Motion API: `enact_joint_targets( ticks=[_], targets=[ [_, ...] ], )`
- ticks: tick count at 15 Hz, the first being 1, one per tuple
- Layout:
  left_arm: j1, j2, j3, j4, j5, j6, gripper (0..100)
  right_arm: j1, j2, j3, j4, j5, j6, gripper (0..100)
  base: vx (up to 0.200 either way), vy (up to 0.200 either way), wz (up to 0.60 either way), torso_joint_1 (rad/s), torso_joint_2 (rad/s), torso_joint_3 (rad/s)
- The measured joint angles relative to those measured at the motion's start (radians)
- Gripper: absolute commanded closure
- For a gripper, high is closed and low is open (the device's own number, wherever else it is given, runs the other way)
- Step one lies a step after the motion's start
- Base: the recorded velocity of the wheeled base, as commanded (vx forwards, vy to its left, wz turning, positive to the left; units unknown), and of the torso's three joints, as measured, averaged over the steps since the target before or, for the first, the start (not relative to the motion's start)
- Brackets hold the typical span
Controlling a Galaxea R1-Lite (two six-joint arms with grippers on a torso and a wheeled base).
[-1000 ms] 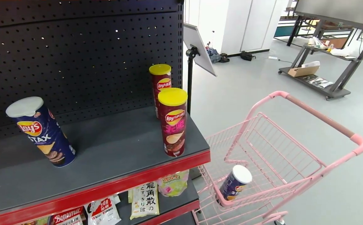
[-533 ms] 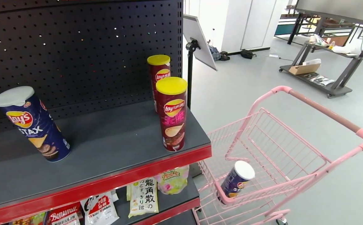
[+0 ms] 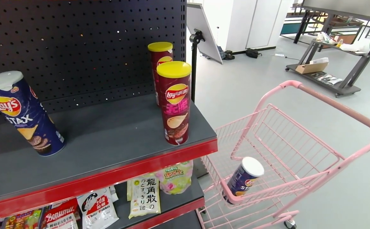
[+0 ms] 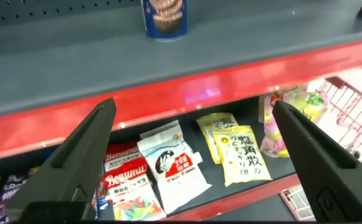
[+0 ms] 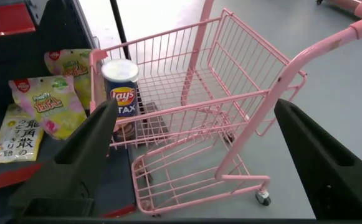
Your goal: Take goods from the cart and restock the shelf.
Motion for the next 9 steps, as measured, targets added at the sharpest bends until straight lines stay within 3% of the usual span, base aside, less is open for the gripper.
enact_joint_targets(
  ticks=[4, 9],
  targets=[
    [0.000, 0.000, 0.001, 0.001, -0.001, -0.001, 0, 0.000, 0.000, 0.000, 0.001, 0.002, -0.001, 0, 0.000, 0.000, 0.00, -0.118, 0.34, 0.206],
    [0.000, 0.000, 0.000, 0.000, 0.000, -0.002, 0, 0.004, 0.011, -0.018, 0.001, 0.013, -0.010, 0, 0.000, 0.000, 0.00, -0.009, 0.03, 0.020]
  ],
)
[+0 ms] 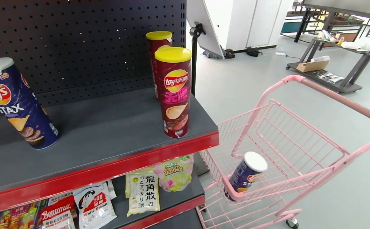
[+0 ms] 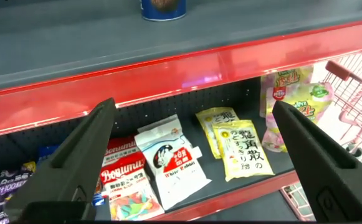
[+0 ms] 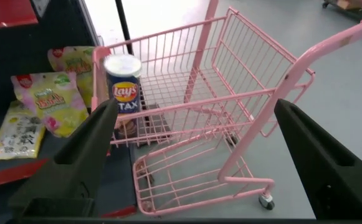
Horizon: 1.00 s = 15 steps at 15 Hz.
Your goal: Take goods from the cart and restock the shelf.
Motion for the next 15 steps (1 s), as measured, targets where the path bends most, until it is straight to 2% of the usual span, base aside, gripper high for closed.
enact_joint_targets(
  ticks=[3, 5, 6, 8, 12, 15],
  targets=[
    [0.000, 0.000, 0.000, 0.001, -0.001, 0.001, 0, 0.017, 0.121, -0.165, -0.004, 0.032, 0.070, 0, 0.000, 0.000, 0.00, 0.000, 0.00, 0.000],
    [0.000, 0.000, 0.000, 0.001, 0.000, -0.001, 0, 0.049, 0.335, -0.300, -0.048, 0.072, 0.105, 0, 0.000, 0.000, 0.00, 0.000, 0.00, 0.000],
    [0.000, 0.000, 0.000, 0.001, 0.000, -0.001, 0, 0.067, 0.456, -0.343, -0.113, 0.089, 0.127, 0, 0.000, 0.000, 0.00, 0.000, 0.00, 0.000],
    [0.000, 0.000, 0.000, 0.001, 0.000, -0.001, 0, 0.112, 0.733, -0.359, -0.335, 0.125, 0.160, 0, 0.000, 0.000, 0.00, 0.000, 0.00, 0.000],
    [0.000, 0.000, 0.000, 0.001, 0.001, -0.001, 0, 0.202, 1.251, -0.256, -0.777, 0.175, 0.192, 0, 0.000, 0.000, 0.00, 0.000, 0.00, 0.000],
    [0.000, 0.000, 0.000, 0.002, 0.000, -0.001, 0, 0.241, 1.529, -0.210, -1.024, 0.203, 0.208, 0, 0.000, 0.000, 0.00, 0.000, 0.00, 0.000]
  ],
)
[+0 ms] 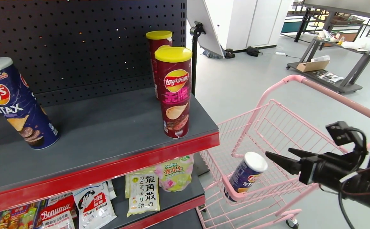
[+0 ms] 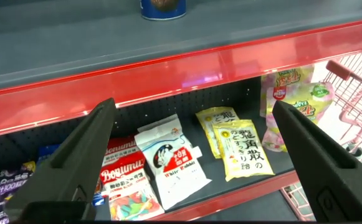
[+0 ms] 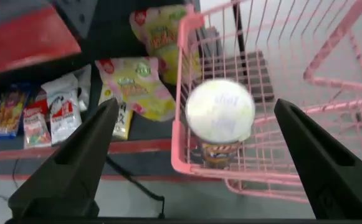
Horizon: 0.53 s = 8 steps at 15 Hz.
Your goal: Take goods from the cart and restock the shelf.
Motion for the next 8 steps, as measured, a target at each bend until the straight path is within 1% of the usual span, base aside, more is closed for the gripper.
enact_joint_targets(
  ticks=[3, 8],
  targets=[
    [0.000, 0.000, 0.000, 0.000, -0.001, 0.001, 0, 0.014, 0.155, 0.014, -0.047, 0.006, 0.004, 0, 0.000, 0.000, 0.00, 0.000, 0.00, 0.000],
    [0.000, 0.000, 0.000, 0.000, -0.001, 0.002, 0, 0.018, 0.260, 0.011, -0.054, 0.007, 0.002, 0, 0.000, 0.000, 0.00, 0.000, 0.00, 0.000]
  ],
)
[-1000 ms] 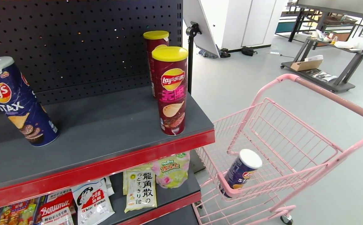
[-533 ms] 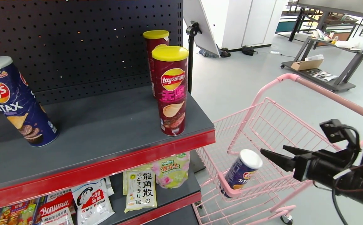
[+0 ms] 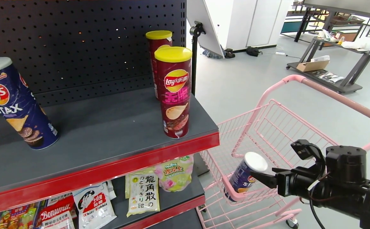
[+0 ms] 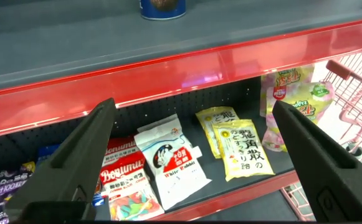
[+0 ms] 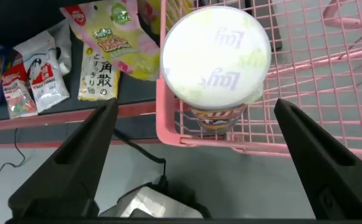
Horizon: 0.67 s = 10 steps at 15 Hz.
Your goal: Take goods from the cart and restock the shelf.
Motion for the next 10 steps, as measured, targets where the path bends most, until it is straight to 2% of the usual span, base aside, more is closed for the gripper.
enact_joint_targets(
  ticks=[5, 10],
  targets=[
    [0.000, 0.000, 0.000, 0.001, 0.000, 0.000, 0, 0.022, 0.123, 0.006, -0.150, -0.006, -0.006, 0, 0.000, 0.000, 0.00, 0.000, 0.00, 0.000],
    [0.000, 0.000, 0.000, 0.001, 0.001, 0.001, 0, 0.061, 0.197, 0.002, -0.174, -0.013, -0.007, 0, 0.000, 0.000, 0.00, 0.000, 0.00, 0.000]
  ],
)
